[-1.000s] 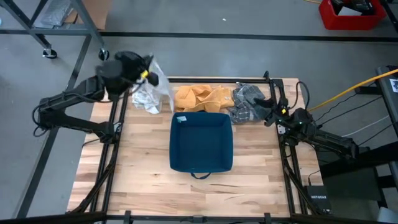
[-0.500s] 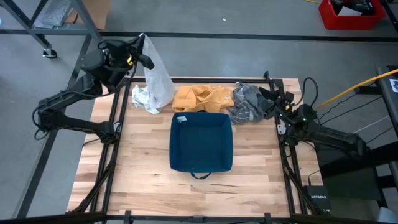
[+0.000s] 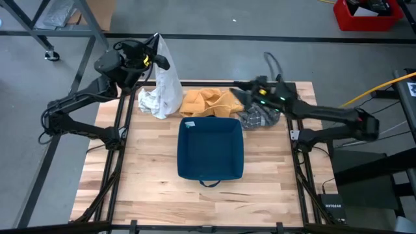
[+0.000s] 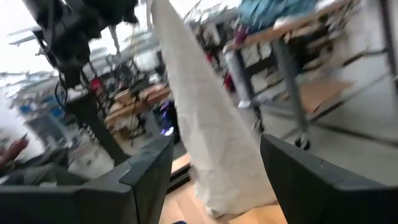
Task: Fold towel
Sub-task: Fold the white towel
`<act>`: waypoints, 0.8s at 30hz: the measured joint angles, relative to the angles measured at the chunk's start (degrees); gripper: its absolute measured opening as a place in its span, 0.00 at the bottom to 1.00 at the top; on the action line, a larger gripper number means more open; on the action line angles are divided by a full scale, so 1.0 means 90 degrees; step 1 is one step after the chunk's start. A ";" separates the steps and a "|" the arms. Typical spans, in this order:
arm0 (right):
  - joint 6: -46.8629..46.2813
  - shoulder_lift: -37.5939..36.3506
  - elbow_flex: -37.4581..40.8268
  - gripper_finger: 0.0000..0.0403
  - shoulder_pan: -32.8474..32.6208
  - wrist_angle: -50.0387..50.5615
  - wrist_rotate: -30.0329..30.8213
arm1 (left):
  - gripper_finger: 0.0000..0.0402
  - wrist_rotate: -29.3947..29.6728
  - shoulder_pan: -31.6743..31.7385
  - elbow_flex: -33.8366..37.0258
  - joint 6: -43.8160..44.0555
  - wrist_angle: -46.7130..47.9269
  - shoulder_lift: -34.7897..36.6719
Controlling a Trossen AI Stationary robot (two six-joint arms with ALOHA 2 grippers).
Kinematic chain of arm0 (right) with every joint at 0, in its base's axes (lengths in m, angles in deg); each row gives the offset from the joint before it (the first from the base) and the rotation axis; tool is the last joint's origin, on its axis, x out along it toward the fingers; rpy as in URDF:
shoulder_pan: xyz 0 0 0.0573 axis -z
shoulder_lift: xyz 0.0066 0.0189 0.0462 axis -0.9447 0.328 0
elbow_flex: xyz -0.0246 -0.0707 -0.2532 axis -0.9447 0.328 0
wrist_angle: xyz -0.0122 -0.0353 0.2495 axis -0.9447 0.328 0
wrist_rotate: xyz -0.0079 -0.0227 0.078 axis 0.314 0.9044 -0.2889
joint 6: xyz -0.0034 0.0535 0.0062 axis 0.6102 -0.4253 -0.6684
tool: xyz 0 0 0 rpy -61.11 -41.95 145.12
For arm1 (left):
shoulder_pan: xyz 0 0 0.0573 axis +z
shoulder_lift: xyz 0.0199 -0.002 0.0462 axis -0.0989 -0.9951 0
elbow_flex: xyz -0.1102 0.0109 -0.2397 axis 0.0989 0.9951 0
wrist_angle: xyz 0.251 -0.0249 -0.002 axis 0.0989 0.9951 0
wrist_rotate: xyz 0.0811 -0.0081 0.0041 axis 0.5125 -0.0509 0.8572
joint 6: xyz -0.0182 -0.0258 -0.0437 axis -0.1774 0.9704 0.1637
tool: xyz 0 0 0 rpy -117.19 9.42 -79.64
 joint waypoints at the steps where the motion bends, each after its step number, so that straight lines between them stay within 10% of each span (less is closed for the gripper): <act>1: -0.0095 0.0307 -0.0294 0.62 -0.0022 0.0127 -0.0067 | 0.00 0.0000 -0.0001 0.0000 0.0000 -0.0054 -0.0020; 12: -0.0076 0.2995 -0.3172 0.62 -0.0597 0.0897 0.0300 | 0.00 0.0002 -0.0001 0.0000 0.0002 -0.0172 -0.0022; 24: -0.0089 0.4610 -0.5036 0.62 -0.1495 0.1698 0.2648 | 0.00 0.0005 0.0135 0.0002 0.0425 -0.0219 -0.0022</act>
